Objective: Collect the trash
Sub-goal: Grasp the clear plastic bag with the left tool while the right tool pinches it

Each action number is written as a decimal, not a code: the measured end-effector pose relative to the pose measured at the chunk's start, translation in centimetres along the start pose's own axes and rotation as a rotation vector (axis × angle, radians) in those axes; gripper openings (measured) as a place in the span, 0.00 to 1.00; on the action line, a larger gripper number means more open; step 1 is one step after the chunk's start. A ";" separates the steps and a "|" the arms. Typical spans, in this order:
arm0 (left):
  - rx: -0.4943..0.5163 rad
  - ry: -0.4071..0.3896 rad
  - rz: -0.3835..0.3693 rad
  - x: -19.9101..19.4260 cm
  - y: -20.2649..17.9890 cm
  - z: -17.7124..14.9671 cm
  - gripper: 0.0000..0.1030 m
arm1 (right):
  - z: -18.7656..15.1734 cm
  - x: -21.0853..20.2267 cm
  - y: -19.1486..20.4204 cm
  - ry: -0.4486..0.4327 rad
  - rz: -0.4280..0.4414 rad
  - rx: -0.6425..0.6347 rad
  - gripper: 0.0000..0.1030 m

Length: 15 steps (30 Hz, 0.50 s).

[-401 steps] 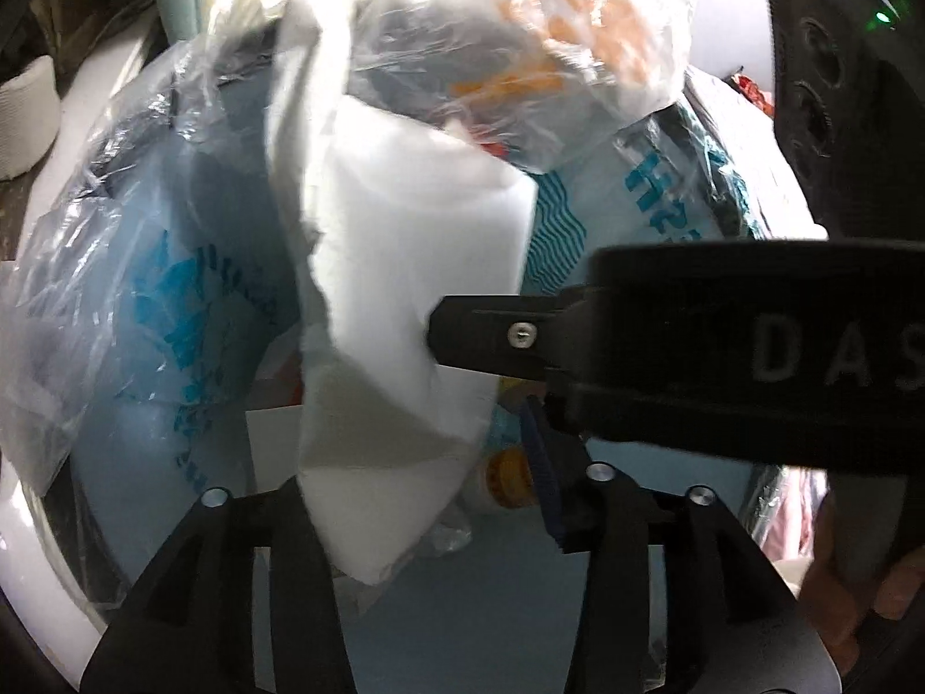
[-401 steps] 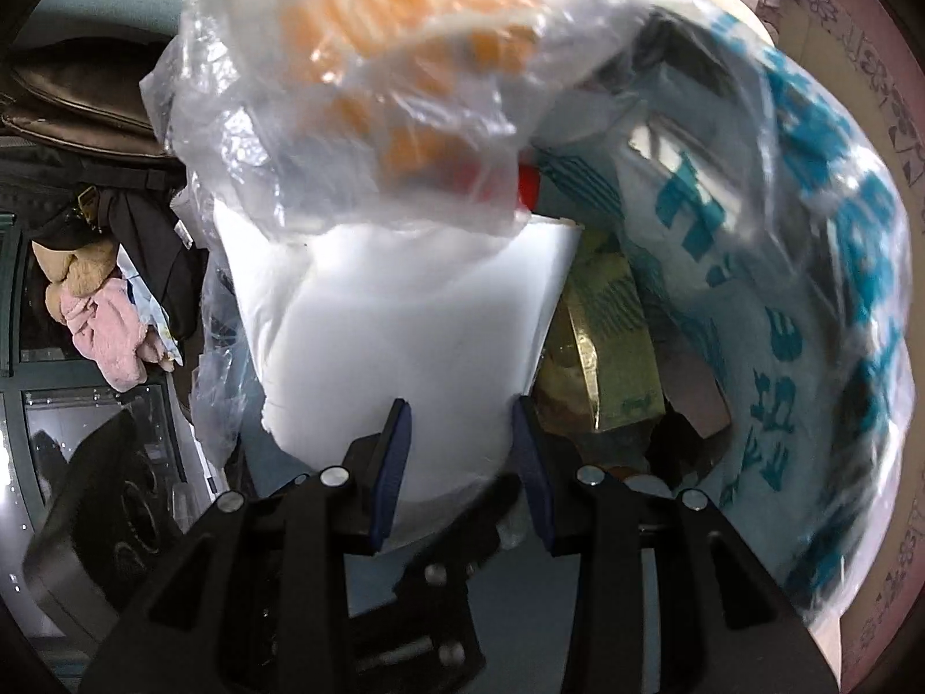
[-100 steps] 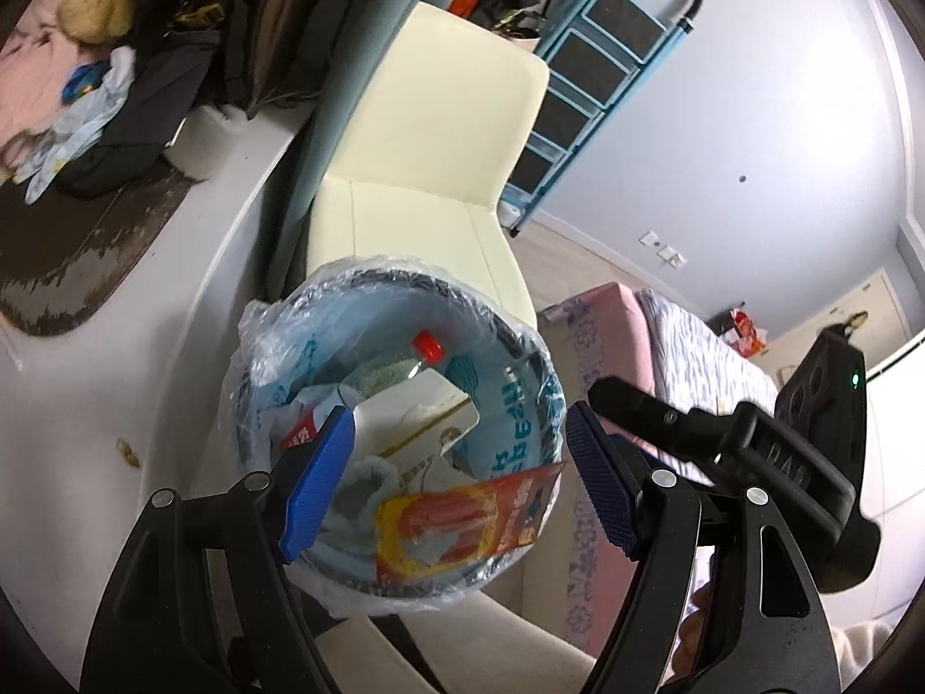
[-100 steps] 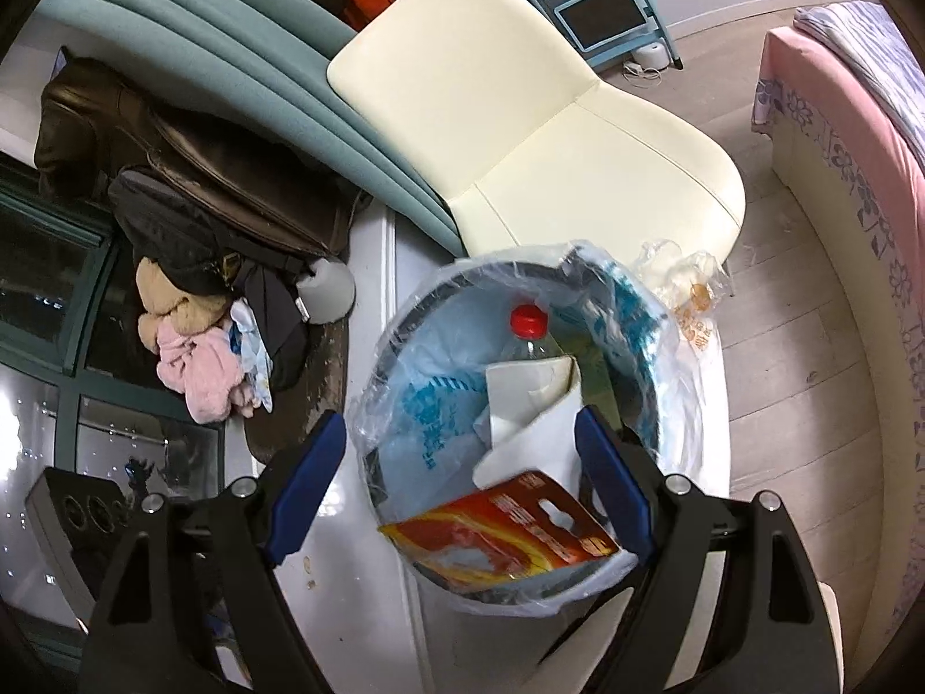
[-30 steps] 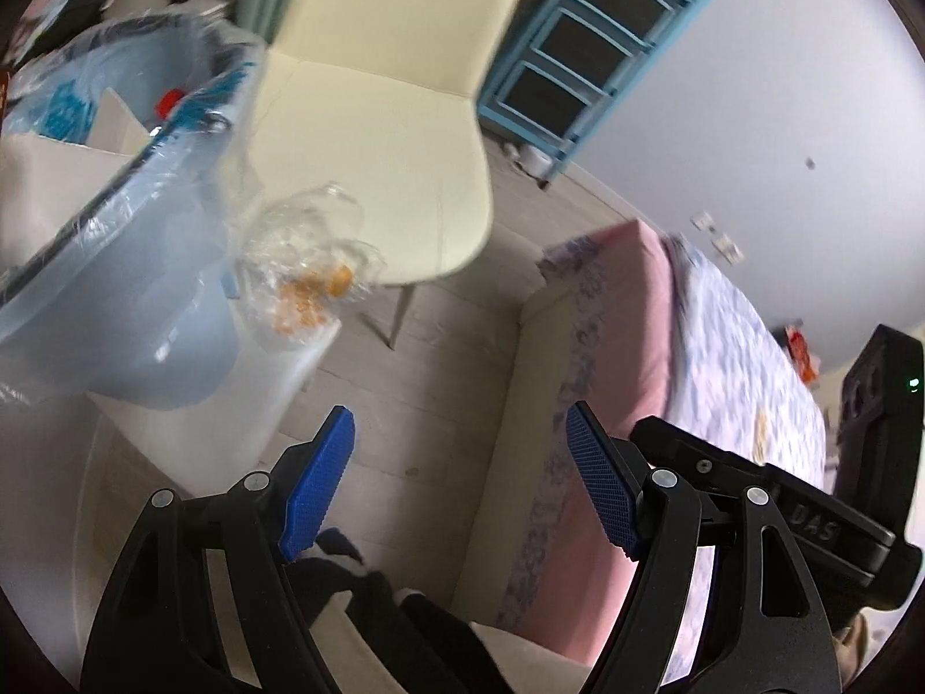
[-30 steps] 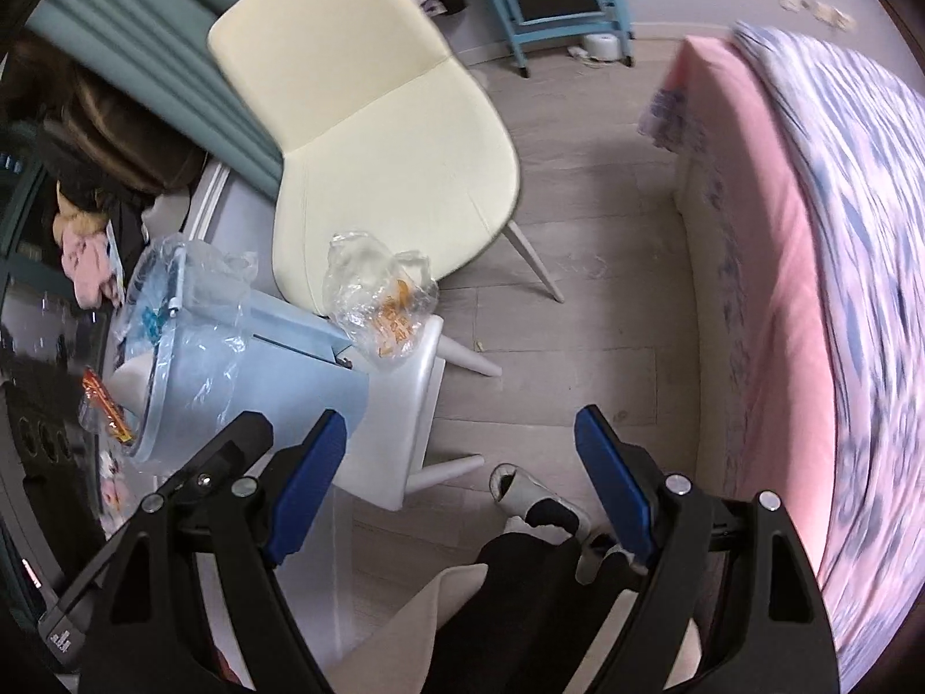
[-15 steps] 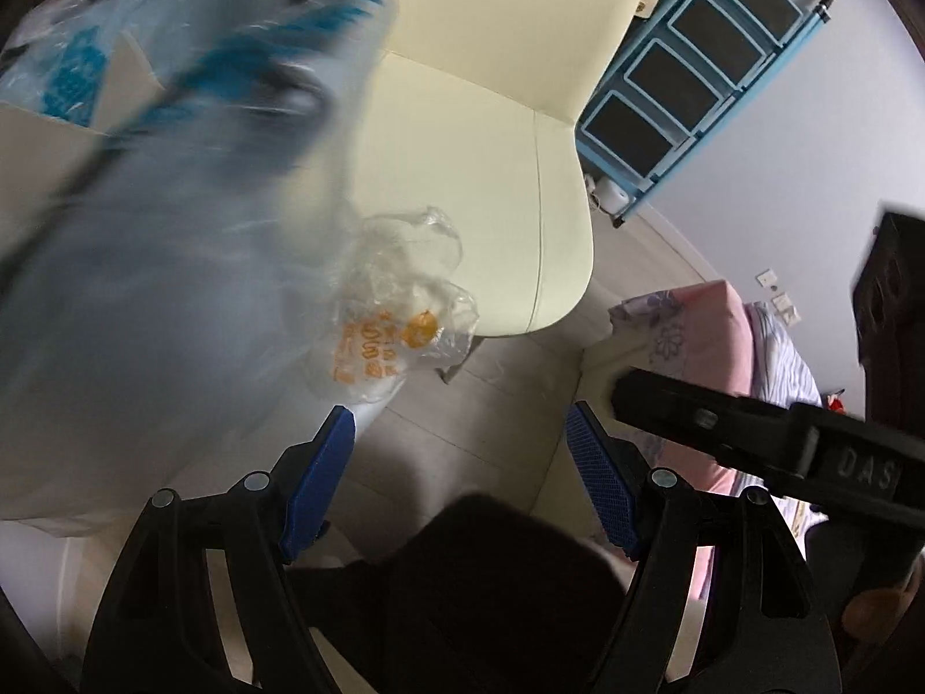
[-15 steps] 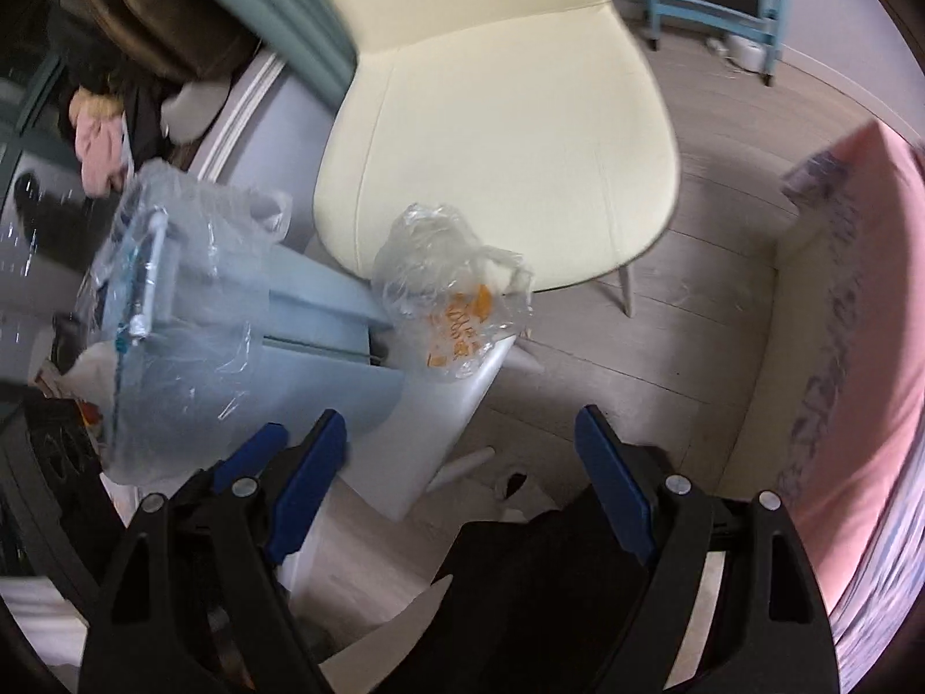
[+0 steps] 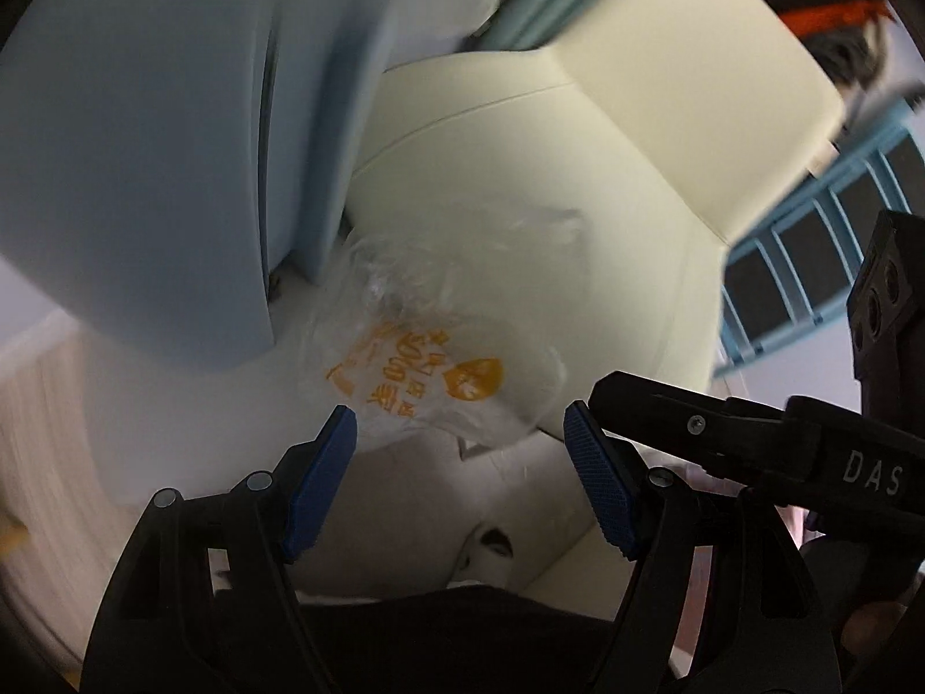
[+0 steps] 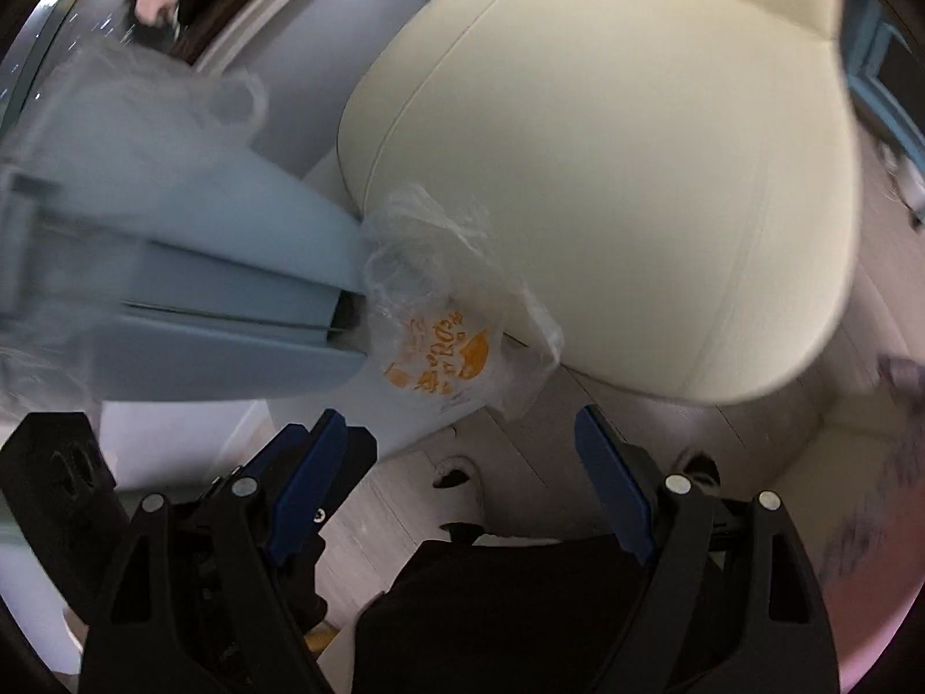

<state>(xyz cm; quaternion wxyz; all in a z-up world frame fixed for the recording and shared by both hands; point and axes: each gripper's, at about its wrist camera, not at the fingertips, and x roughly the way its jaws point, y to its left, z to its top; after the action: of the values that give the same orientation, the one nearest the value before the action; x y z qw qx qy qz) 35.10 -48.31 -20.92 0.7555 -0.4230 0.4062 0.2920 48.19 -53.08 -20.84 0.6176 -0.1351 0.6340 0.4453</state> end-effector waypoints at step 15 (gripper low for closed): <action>-0.030 -0.087 0.085 7.8 2.5 0.6 0.69 | 3.5 8.5 -1.5 0.065 0.156 -0.067 0.76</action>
<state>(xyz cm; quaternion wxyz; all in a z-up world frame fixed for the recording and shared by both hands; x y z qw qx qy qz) 37.23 -45.79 -28.46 0.7529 -0.4036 0.3863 0.3480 49.94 -48.16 -28.59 0.5553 -0.1205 0.6469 0.5085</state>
